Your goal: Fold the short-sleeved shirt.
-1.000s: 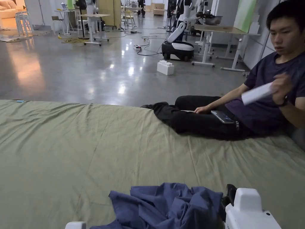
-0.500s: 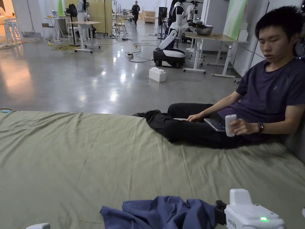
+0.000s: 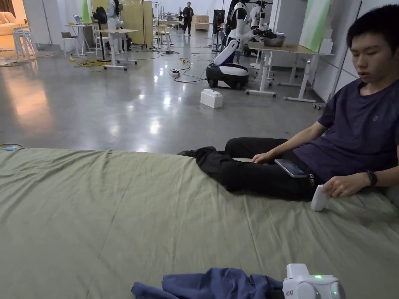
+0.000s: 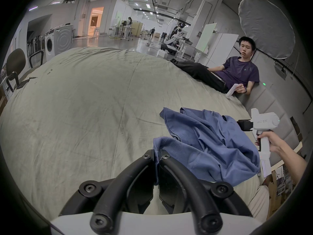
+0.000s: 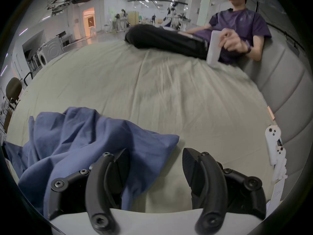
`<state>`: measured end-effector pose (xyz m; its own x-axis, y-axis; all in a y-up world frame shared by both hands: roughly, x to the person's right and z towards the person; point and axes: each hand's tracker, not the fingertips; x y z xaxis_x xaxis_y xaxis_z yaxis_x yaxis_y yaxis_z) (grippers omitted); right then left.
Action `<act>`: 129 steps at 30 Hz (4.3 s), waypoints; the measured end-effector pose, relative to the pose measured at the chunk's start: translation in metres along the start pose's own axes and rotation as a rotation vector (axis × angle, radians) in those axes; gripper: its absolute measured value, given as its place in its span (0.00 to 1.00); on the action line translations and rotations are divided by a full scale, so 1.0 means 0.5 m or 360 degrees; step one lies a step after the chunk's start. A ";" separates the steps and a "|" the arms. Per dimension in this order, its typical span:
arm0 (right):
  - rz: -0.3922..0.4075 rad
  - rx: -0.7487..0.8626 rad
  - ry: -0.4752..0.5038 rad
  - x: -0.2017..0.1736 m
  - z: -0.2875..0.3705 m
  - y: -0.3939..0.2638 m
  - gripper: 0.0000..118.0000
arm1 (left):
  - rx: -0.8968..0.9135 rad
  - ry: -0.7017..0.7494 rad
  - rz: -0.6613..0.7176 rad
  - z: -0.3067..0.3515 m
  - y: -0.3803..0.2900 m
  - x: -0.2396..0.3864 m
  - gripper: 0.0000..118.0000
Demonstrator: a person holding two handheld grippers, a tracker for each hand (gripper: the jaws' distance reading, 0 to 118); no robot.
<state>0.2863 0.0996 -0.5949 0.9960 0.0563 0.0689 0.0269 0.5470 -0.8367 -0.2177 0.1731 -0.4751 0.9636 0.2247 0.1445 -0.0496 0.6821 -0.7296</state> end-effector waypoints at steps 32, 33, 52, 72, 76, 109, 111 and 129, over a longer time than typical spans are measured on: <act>0.0113 0.1024 -0.0240 0.001 0.594 0.071 0.05 | 0.0528 0.0087 -0.0134 0.251 0.258 -0.036 0.04; 0.0129 0.1039 -0.0267 -0.002 0.610 0.077 0.05 | 0.0540 0.0095 -0.0133 0.261 0.269 -0.042 0.04; 0.0176 0.1339 -0.0332 -0.056 0.765 0.184 0.04 | 0.0746 0.0174 -0.0123 0.378 0.440 -0.036 0.04; 0.0055 0.1425 -0.0405 -0.039 0.749 0.456 0.05 | 0.0867 0.0292 -0.0143 0.323 0.714 -0.018 0.04; 0.0079 0.1496 -0.0435 -0.046 0.764 0.504 0.05 | 0.0931 0.0315 -0.0169 0.336 0.757 -0.010 0.04; 0.0140 0.1081 -0.0349 -0.081 0.610 -0.172 0.05 | 0.0512 0.0303 -0.0026 0.272 0.026 -0.138 0.04; 0.0163 0.1000 -0.0338 -0.083 0.598 -0.223 0.05 | 0.0434 0.0303 -0.0023 0.270 -0.019 -0.138 0.04; 0.0043 0.0355 -0.0326 -0.072 0.406 -0.453 0.05 | -0.0205 0.0359 -0.0004 0.119 -0.224 -0.133 0.04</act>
<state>0.2273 0.1431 -0.2976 0.9576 0.2286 0.1754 -0.0413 0.7115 -0.7015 -0.2917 0.1233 -0.3632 0.9986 0.0522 0.0044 -0.0270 0.5851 -0.8105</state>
